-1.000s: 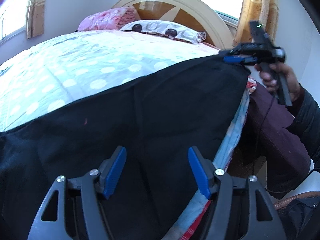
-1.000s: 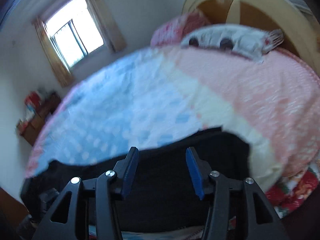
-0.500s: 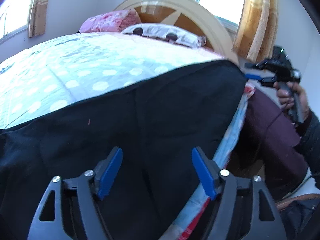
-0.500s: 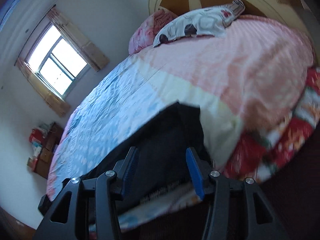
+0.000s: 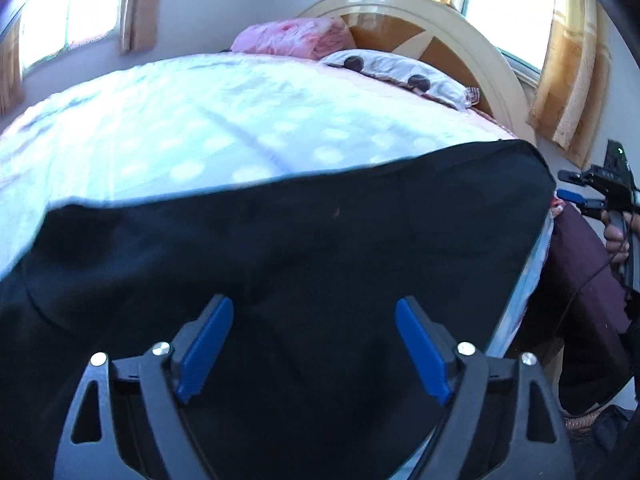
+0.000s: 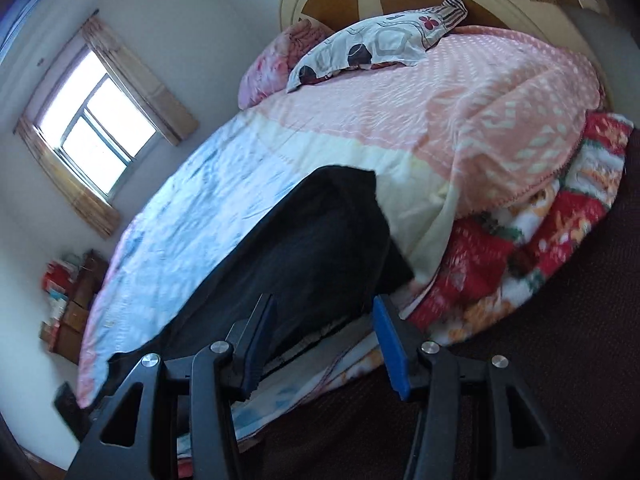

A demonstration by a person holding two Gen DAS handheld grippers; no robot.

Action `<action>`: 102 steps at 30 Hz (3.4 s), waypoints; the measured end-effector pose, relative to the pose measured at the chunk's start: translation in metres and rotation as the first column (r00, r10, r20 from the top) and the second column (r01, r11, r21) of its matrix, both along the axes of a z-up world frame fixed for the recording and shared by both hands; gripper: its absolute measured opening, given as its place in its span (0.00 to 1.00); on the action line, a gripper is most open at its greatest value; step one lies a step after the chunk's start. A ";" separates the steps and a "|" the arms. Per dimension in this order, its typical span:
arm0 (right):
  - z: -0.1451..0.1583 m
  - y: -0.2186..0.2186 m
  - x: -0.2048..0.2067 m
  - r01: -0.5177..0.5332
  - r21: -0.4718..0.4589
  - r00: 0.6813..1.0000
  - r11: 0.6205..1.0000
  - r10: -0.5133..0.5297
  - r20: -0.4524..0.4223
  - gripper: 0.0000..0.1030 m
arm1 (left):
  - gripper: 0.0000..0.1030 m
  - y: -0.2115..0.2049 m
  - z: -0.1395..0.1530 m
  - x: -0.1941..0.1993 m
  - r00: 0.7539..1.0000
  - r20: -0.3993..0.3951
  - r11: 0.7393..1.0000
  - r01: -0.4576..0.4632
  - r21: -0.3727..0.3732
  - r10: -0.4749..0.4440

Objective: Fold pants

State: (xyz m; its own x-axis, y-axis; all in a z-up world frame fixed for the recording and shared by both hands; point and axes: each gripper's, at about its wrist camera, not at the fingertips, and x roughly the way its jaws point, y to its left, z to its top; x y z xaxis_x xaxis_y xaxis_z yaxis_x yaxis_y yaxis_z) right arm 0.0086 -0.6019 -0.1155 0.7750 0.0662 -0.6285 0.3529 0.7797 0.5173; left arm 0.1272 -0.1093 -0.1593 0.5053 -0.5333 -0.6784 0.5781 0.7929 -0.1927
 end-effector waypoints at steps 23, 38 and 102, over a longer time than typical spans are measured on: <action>-0.024 -0.042 0.004 0.052 0.249 0.990 0.967 -0.082 0.112 0.50 | 0.86 -0.112 0.011 -0.002 0.982 -0.001 0.979 0.189 0.072 -0.189; -0.029 -0.050 0.009 0.007 0.222 0.996 0.975 -0.026 0.085 0.50 | 0.87 -0.114 0.014 0.018 0.989 -0.019 0.987 0.147 0.072 -0.146; -0.037 0.303 0.027 -0.572 -0.643 0.746 0.510 0.649 -0.148 0.17 | 0.10 -0.115 0.029 0.018 0.958 -0.221 0.964 0.130 -0.233 -0.183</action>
State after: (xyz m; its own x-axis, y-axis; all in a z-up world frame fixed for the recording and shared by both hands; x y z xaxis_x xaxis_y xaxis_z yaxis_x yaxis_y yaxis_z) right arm 0.0353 -0.2993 -0.1523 0.7551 0.1826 -0.6297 -0.3592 0.9187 -0.1643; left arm 0.1457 -0.2247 -0.1307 0.2411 -0.7380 -0.6303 0.6075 0.6213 -0.4950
